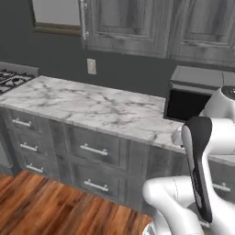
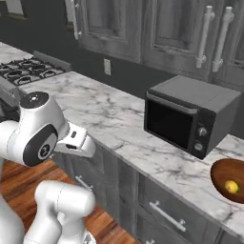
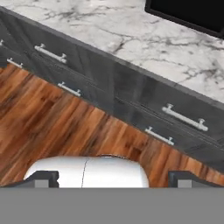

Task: Take the lemon wedge, broccoli, and lemon from the freezer and place them in the bowl on the counter.

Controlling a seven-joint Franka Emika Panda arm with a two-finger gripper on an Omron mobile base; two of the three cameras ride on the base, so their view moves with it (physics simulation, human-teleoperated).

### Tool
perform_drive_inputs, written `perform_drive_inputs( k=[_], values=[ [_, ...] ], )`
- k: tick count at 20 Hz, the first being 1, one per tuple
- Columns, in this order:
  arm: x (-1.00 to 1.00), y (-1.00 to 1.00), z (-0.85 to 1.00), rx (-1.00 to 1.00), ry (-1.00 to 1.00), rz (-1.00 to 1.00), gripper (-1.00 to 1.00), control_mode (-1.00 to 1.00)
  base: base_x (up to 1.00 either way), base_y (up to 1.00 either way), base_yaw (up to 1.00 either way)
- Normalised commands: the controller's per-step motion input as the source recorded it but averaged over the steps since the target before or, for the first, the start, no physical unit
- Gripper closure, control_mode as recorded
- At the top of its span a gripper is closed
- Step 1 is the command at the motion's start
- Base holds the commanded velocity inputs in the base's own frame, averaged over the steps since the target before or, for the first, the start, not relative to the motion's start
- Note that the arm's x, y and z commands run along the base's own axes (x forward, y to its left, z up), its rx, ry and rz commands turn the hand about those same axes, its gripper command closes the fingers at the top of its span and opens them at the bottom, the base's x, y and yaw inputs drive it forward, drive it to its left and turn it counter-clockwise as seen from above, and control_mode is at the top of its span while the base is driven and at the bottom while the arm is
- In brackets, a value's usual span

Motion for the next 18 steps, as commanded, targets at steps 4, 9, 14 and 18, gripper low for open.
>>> perform_drive_inputs(
  k=[4, 9, 14, 18],
  values=[
    [0.00, 0.00, 0.00, 0.00, 0.00, 0.00, -1.00, 1.00, 0.51, 0.00, 0.83],
    [0.00, 0.00, 0.00, 0.00, 0.00, 0.00, -1.00, 1.00, 0.70, -0.02, 0.82],
    [0.00, 0.00, 0.00, 0.00, 0.00, 0.00, -1.00, 1.00, 0.90, -0.11, 0.78],
    [0.00, 0.00, 0.00, 0.00, 0.00, 0.00, -1.00, 1.00, 0.91, -0.06, 0.77]
  ],
)
